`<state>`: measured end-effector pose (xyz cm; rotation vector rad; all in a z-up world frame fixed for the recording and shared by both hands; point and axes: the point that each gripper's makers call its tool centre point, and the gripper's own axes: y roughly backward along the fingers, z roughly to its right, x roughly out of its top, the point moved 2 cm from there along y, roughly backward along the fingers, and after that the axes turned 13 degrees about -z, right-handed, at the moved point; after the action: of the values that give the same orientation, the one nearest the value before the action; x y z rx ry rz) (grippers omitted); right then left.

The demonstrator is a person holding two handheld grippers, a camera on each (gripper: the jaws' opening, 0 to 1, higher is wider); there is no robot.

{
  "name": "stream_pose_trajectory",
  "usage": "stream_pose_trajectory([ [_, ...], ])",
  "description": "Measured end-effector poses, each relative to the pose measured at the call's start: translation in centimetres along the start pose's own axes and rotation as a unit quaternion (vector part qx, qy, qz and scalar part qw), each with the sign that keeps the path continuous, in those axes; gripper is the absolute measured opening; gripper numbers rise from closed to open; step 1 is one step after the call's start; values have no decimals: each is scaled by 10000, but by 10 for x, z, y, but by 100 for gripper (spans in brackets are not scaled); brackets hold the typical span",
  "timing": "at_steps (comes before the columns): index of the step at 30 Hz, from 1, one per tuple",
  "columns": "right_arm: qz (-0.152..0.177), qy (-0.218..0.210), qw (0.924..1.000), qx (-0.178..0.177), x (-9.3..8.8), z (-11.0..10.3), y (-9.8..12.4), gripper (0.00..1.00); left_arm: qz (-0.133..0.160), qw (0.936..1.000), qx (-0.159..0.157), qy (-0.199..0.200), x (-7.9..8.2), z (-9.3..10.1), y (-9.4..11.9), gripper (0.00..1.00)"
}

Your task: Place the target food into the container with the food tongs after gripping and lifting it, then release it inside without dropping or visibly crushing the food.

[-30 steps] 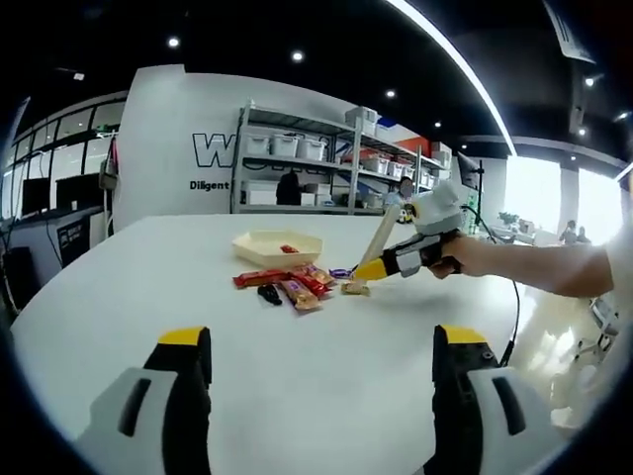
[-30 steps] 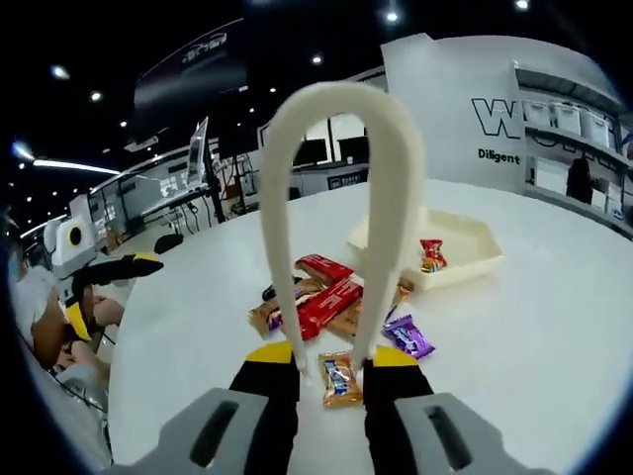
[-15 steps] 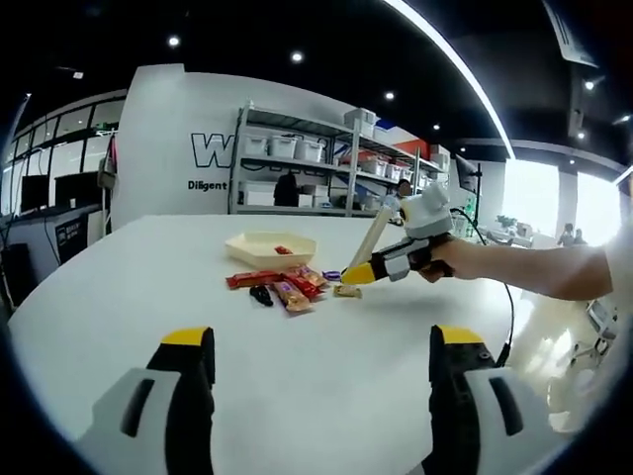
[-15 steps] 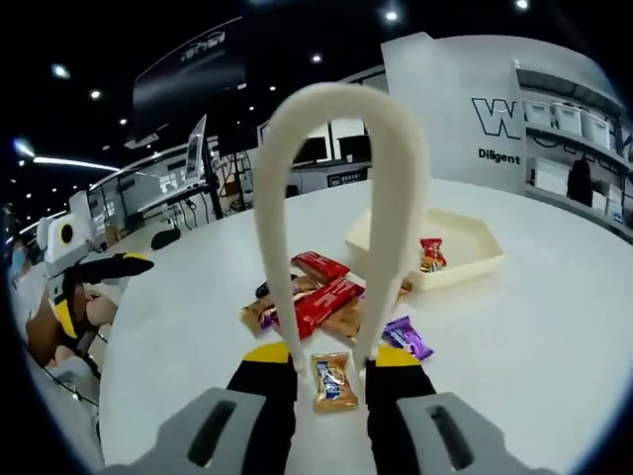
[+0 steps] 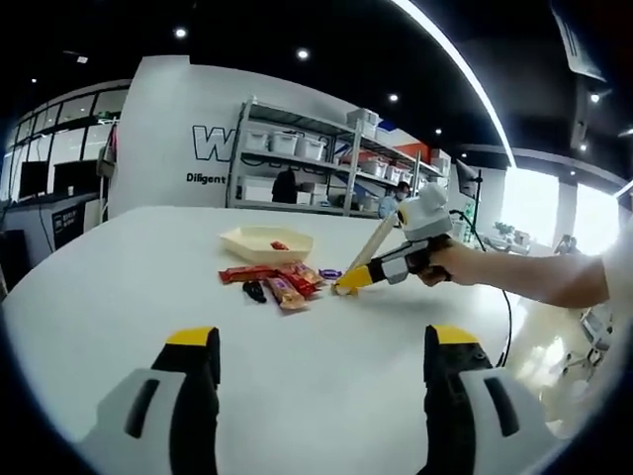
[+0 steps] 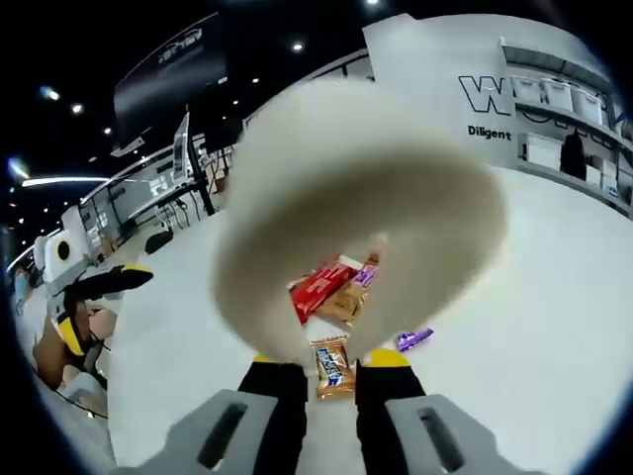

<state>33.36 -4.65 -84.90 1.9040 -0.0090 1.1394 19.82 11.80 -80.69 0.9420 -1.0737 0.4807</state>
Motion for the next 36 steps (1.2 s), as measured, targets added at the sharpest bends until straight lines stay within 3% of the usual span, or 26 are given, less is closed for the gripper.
stream_pose_trajectory([
  [2,19,13,10000,-19,0,1,0,11,-5,10000,-26,-38,1,2,-1,83],
  [4,376,-133,9991,140,16,-2,15,11,-61,9999,-25,-107,1,-1,-1,82],
  [10,598,-103,9982,33,39,1,31,12,-89,9999,-46,24,-4,-2,-2,80],
  [15,644,-99,9979,-68,61,9,31,12,-79,9999,-97,-1,-3,1,-4,79],
  [23,774,-305,9965,-49,99,31,17,12,9,10000,-16,77,5,-9,-5,80],
  [27,729,-442,9963,-65,105,42,5,12,-20,10000,12,79,5,-14,-5,79],
  [29,759,-802,9938,120,108,45,-2,12,-4,9998,41,168,6,-18,-5,80],
  [36,746,-793,9940,-124,113,63,-27,13,-1,9998,82,169,7,-25,-4,79],
])
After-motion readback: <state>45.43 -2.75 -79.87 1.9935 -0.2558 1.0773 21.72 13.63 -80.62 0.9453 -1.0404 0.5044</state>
